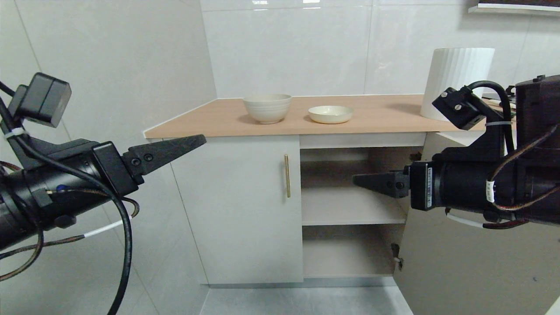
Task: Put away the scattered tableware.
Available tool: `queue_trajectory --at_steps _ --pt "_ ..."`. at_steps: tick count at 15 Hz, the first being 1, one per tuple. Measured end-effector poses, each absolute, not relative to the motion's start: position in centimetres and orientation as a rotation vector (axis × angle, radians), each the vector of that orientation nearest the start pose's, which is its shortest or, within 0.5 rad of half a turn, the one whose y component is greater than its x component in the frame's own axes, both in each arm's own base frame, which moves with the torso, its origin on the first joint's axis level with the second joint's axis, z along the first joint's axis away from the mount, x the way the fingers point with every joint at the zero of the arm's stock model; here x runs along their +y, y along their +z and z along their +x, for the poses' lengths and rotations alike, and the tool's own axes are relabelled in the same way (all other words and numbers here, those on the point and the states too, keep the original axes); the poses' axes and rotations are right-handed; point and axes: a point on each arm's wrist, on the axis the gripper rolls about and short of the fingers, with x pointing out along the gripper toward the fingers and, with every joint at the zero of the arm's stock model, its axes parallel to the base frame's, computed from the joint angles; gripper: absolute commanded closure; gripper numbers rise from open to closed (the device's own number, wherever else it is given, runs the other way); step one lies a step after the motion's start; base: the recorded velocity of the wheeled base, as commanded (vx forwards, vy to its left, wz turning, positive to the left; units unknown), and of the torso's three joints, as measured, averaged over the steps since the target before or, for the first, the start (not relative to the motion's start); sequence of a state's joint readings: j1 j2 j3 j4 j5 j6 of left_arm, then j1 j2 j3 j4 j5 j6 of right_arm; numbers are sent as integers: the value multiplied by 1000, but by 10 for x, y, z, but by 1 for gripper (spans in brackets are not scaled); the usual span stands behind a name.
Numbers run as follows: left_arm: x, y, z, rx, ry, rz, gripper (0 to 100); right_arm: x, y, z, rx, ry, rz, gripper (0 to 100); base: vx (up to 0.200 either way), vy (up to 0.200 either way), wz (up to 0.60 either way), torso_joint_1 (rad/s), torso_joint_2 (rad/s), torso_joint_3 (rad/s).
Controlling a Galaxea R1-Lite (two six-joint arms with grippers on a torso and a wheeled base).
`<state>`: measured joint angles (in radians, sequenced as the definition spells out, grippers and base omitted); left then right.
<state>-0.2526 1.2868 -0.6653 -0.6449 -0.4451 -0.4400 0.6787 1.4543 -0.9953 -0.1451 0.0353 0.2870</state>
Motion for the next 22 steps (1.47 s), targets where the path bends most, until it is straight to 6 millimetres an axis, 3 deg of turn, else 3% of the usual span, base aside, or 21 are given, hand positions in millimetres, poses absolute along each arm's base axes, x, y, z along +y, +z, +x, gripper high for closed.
queue_trajectory --at_steps 5,18,22 --pt "-58 249 194 143 -682 -423 0 156 258 197 384 568 160 0 0 0 0 0 0 0" --pt "-57 246 200 158 -665 -425 0 151 267 187 408 566 170 0 200 0 0 1 2 2" --pt "-57 245 201 158 -660 -426 0 149 271 184 395 572 188 0 0 0 0 0 0 0"
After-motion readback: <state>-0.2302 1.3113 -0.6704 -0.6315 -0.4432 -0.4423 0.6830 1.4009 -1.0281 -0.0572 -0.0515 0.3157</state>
